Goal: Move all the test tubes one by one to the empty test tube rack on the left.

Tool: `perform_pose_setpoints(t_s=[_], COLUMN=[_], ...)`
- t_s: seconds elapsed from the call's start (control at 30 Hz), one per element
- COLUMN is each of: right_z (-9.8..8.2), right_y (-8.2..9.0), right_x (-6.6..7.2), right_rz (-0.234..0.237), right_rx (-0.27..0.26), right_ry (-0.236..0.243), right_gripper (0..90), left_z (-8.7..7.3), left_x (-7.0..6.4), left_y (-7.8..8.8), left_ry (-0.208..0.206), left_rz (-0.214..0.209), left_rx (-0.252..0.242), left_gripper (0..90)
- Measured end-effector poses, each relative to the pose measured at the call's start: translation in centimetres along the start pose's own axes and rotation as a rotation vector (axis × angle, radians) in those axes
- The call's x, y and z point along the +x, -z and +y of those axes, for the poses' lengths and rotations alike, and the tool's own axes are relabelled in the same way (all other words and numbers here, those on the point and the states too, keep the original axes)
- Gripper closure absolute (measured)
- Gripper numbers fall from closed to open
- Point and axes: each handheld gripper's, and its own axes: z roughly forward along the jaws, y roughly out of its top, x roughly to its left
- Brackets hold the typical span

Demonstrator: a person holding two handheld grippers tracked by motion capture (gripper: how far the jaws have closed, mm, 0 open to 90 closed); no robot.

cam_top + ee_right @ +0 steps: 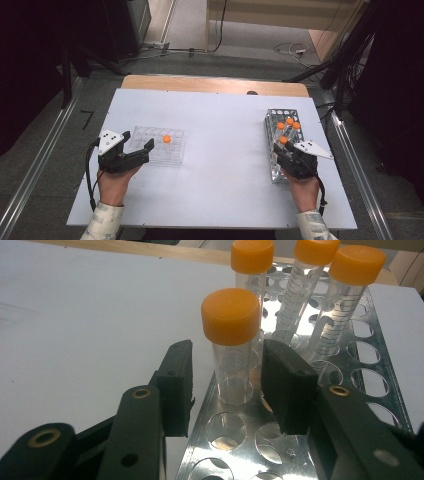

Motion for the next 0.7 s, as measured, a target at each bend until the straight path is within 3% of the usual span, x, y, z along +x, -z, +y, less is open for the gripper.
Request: perform_pose_setpoints(t_s=[0.7], right_z=[0.09], right_y=[-0.58], right_x=[0.36], right_rz=[-0.058], right_rx=[0.034], right_ry=[-0.004], right_gripper=[70.0], left_z=[-0.09], left_x=[-0.15], left_y=[-0.14], left_ry=[-0.004], left_rz=[-0.003], left_rx=[0.009], left_gripper=[17.1])
